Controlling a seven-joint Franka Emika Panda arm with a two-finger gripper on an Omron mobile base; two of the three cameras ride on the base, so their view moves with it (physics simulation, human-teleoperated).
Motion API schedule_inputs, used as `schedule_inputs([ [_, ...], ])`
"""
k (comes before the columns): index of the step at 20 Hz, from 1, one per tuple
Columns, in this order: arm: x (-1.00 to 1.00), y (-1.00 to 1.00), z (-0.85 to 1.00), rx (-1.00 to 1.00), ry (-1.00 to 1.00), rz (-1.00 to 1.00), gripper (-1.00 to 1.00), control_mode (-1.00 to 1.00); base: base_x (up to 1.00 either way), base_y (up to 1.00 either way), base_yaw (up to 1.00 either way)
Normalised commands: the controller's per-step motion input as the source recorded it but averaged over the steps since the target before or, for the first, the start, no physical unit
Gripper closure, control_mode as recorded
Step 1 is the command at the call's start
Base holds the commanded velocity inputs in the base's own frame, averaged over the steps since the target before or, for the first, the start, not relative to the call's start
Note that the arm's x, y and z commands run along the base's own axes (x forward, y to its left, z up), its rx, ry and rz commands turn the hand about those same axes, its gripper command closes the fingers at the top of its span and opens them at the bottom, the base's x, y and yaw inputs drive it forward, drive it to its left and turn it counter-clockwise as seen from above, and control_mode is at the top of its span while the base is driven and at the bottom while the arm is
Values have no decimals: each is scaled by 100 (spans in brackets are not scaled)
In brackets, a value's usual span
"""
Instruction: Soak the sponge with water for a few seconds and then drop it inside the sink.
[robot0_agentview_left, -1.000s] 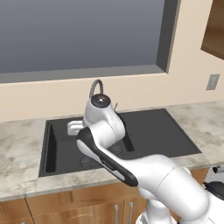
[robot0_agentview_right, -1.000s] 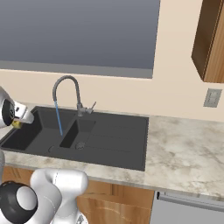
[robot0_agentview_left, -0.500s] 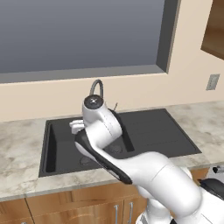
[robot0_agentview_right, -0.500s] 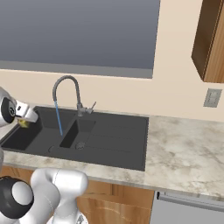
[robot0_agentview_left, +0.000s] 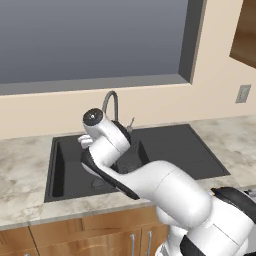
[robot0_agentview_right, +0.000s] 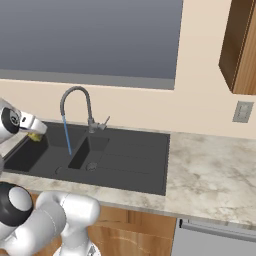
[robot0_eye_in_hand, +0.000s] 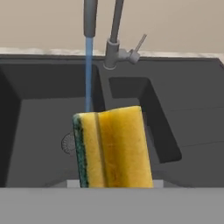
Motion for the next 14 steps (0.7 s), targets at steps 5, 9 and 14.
schedule_inputs([
  [5,0,0,-2,-1,-16,-4,100,-100,0,0,0],
  [9,-12,0,0,0,-22,-2,100,-100,0,0,0],
  [14,-6,0,-8,0,-25,-2,100,-100,0,0,0],
])
